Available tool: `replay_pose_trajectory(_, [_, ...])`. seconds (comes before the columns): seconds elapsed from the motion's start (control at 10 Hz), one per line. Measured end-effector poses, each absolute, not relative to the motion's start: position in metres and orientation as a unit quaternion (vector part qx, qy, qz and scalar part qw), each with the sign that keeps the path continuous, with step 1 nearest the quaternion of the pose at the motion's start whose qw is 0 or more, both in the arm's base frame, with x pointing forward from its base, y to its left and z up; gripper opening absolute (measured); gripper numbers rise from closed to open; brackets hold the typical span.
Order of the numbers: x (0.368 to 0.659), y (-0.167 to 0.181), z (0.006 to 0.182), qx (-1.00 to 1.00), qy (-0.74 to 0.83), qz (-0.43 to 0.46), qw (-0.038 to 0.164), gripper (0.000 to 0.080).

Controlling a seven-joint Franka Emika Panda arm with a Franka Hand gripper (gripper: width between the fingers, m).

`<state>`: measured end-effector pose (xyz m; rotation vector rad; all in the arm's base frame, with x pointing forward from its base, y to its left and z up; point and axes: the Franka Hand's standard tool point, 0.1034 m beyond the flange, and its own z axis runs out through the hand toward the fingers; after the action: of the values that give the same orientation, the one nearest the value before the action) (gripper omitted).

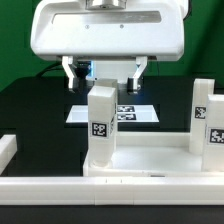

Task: Assemble desk

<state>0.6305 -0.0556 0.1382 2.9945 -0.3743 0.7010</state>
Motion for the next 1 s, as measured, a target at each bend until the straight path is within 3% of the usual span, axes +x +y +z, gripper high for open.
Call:
replay_pose_trajectory(0.1, [0.630,-0.056,0.138,0.966,-0.121,0.226,0.022,0.0643])
replay_pose_trajectory(0.5, [0.629,-0.055,0.138,0.969,-0.122,0.213,0.017,0.0649])
replay_pose_trajectory(0.7, [0.643,-0.059,0.161,0.981,-0.133,0.143,-0.014,0.0649])
replay_pose_trajectory(0.9, [0.642,-0.064,0.151,0.983,-0.138,0.123,-0.014,0.0649])
replay_pose_trajectory(1.0, [0.631,-0.060,0.145,0.986,-0.154,0.048,-0.032,0.0649])
